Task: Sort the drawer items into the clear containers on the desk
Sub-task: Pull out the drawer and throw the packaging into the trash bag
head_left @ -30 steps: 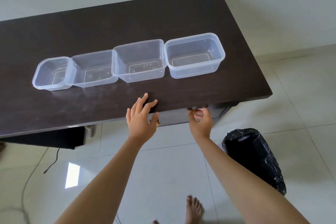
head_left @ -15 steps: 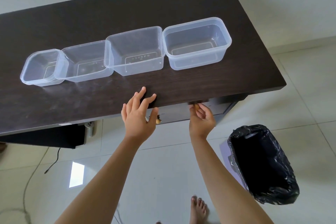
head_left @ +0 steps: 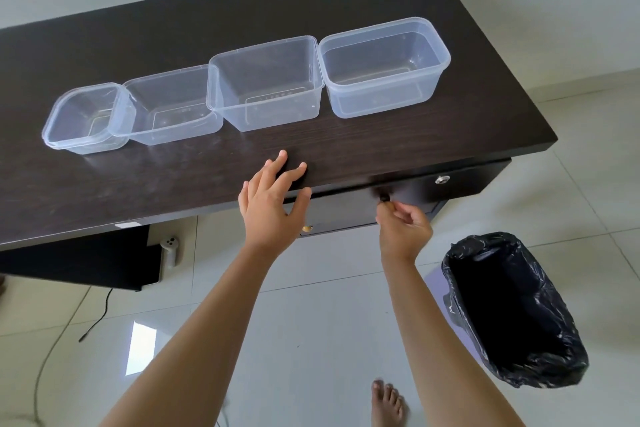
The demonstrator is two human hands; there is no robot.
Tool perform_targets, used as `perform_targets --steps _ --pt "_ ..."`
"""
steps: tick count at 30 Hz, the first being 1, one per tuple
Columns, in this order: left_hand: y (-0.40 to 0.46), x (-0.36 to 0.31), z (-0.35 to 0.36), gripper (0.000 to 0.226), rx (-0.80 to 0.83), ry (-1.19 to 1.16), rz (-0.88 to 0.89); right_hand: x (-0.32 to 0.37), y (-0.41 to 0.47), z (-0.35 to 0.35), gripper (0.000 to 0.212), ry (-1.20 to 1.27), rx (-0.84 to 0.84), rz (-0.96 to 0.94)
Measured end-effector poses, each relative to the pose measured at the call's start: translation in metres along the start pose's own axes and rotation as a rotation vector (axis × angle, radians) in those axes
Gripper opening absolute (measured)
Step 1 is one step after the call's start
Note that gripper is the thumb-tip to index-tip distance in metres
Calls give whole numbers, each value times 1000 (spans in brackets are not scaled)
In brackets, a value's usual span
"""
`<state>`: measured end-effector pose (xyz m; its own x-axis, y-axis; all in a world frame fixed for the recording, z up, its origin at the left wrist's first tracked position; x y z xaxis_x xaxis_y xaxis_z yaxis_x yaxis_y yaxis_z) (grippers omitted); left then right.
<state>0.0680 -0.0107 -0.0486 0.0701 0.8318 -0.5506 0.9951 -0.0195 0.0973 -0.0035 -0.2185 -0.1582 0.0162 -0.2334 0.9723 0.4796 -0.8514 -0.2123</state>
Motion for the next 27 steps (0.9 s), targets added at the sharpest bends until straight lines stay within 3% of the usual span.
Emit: perform_targets --steps 10,13,17,27 --pt "-53 8 2 57 99 -39 -31 -3 -60 -90 19 -43 -32 56" --pt "-88 22 10 63 133 -64 -142 -4 -71 -109 17 -40 -22 79" --pt "-121 41 18 67 184 -327 -390 -3 -86 -123 17 -54 -2 80" --pt "-180 36 12 58 157 -403 -353 1 -113 -169 22 -157 25 21"
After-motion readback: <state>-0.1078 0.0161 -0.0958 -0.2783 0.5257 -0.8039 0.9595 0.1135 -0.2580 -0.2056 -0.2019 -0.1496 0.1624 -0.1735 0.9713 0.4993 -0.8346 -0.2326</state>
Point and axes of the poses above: each hand's wrist, its own y-axis towards the middle knuckle, its own z-axis out of the palm, x = y × z, the point moved 6 cm from there along y, towards the middle knuckle, and after that the axes turned 9 degrees about -z, right-handed, at the moved point
